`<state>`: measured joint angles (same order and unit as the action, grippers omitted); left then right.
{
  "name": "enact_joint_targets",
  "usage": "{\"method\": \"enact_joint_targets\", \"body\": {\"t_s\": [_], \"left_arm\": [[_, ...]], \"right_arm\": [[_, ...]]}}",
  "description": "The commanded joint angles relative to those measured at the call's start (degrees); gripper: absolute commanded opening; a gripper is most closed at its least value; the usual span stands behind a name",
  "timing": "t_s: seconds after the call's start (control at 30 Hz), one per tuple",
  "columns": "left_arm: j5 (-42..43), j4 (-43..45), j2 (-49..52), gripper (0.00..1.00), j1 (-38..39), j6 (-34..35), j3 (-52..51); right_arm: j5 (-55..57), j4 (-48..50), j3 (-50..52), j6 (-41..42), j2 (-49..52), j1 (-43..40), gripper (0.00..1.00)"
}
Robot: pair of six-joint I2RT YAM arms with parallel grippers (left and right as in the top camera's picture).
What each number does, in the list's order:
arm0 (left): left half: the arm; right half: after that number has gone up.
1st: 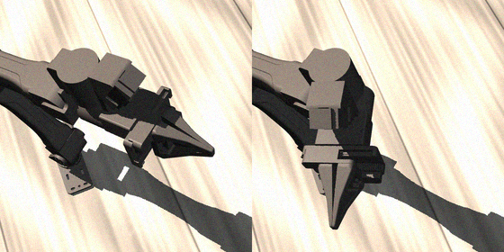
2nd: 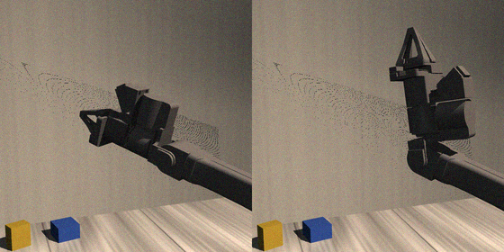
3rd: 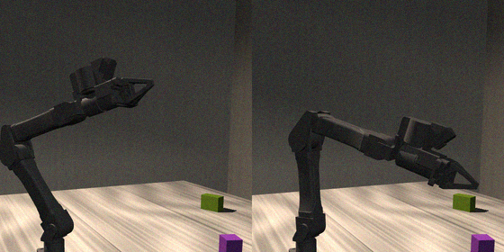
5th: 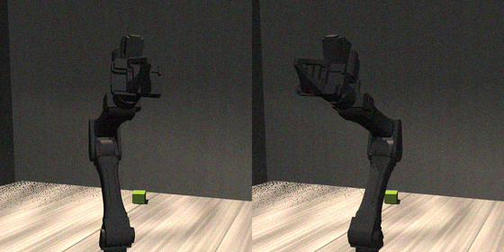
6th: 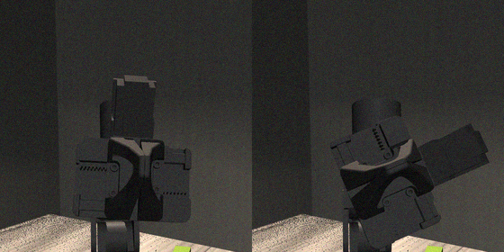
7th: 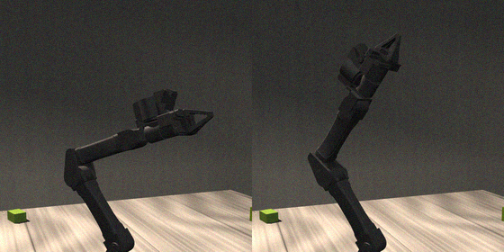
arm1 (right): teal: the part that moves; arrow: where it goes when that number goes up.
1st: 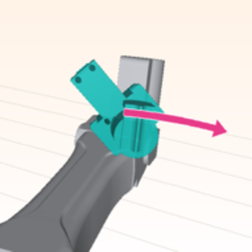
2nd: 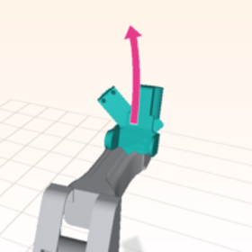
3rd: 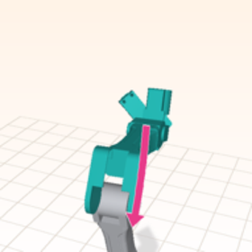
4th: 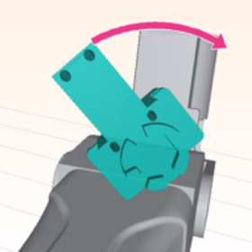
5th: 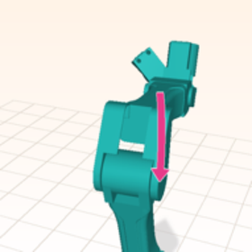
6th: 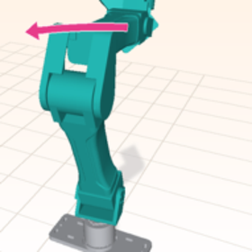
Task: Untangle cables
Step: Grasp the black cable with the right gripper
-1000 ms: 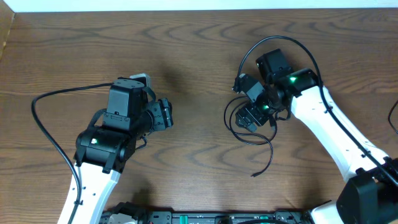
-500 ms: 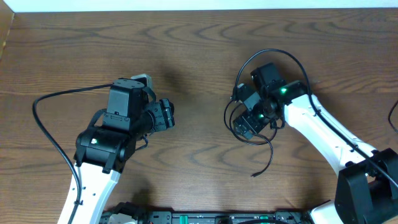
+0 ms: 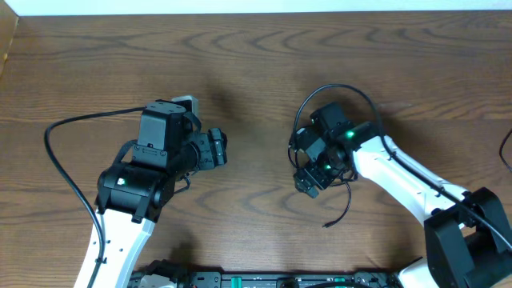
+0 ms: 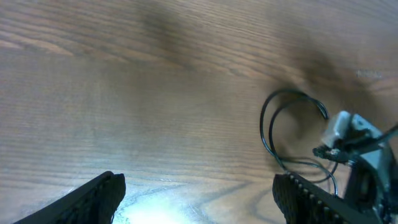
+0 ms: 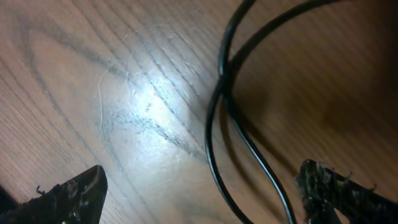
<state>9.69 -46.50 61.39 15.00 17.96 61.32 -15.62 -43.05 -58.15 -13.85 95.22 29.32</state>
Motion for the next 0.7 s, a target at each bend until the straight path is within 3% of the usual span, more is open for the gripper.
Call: {"method": "enact_joint_targets", "body": {"t_s": [0.0, 0.67], "left_arm": [[2.38, -0.22, -0.31, 0.82, -0.04, -2.91, -0.35], [2.36, -0.22, -0.31, 0.82, -0.04, -4.02, -0.35]], "right_arm": [[-0.17, 1.66, 1.57, 1.73, 0.7, 1.53, 0.93], [-0.09, 9.09, 7.65, 2.67, 0.94, 1.7, 0.72]]}}
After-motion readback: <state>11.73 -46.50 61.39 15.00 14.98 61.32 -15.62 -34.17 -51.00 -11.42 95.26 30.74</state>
